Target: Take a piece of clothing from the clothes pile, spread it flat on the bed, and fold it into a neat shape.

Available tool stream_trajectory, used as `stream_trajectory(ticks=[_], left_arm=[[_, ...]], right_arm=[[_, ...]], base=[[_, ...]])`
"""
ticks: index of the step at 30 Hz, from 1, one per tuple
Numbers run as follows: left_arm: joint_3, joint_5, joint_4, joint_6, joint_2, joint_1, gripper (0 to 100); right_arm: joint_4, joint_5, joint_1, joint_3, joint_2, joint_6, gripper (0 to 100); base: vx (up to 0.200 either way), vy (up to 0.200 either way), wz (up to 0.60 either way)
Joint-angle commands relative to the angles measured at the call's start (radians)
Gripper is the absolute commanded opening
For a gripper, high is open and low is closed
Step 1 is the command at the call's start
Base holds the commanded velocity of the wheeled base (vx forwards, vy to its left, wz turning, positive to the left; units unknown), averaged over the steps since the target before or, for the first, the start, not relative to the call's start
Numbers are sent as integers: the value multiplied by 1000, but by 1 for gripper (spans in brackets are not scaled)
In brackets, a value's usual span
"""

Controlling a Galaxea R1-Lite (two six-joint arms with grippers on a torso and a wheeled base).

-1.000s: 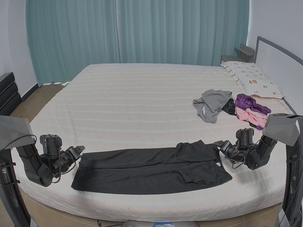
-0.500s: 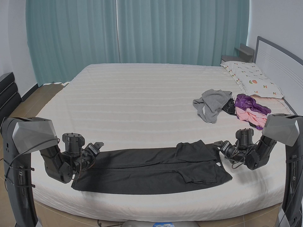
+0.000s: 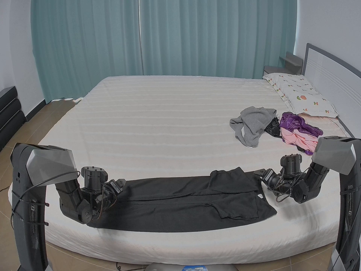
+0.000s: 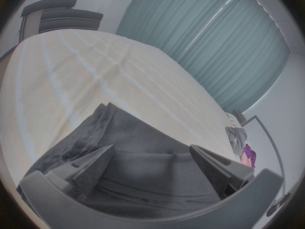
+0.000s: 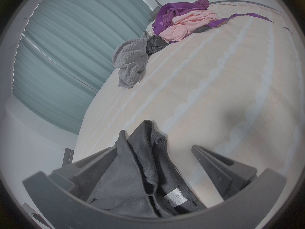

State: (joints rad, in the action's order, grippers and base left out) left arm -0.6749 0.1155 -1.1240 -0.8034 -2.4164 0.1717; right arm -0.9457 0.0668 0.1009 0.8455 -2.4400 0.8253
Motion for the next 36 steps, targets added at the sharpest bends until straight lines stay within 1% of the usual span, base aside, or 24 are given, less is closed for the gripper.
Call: stream_trajectory(ticks=[1, 5, 10, 17, 19, 22, 24, 25, 26, 28, 29, 32, 33, 36], left_arm=[[14, 4, 9, 1, -17, -4, 100], [47, 7, -3, 6, -17, -21, 100], [63, 10, -26, 4, 20, -80, 100], [47, 1, -34, -2, 49, -149, 100], [41, -33, -28, -8, 88, -175, 100], [32, -97, -13, -10, 128, -186, 100], [9, -143, 26, -10, 141, -190, 100], [9, -143, 26, -10, 141, -190, 100], [-45, -186, 104, -8, 132, -192, 100], [-123, -208, 205, 0, 122, -193, 100], [-163, -209, 271, 0, 108, -196, 100], [-219, -209, 383, 4, 91, -195, 100], [-233, -206, 406, 15, 77, -192, 100], [-252, -194, 397, 81, 34, -190, 100]], right_arm=[[-1, -1, 0, -2, -2, 0, 100], [-2, -1, 0, -3, -1, 0, 100], [-1, 1, -1, -2, -1, 0, 100], [-1, -1, 0, -3, -1, -2, 100], [-1, 1, 0, -3, -1, -2, 100], [-1, 1, 0, -3, -1, -2, 100], [-1, 1, 0, -2, -1, -2, 100], [-1, 1, 0, -2, -1, -2, 100], [1, 1, 2, 0, -2, -2, 100], [1, 1, 2, 0, -1, -2, 100], [1, 1, 2, 0, -1, -2, 100], [-1, 1, 3, -2, -1, -2, 100], [-1, 1, 3, -2, -1, -2, 100], [-1, 1, 3, 0, -1, -2, 100]], base=[[0, 0, 0], [0, 0, 0], [0, 0, 0], [0, 0, 0], [0, 0, 0], [0, 0, 0], [0, 0, 0], [0, 0, 0], [0, 0, 0], [0, 0, 0], [0, 0, 0], [0, 0, 0], [0, 0, 0], [0, 0, 0]])
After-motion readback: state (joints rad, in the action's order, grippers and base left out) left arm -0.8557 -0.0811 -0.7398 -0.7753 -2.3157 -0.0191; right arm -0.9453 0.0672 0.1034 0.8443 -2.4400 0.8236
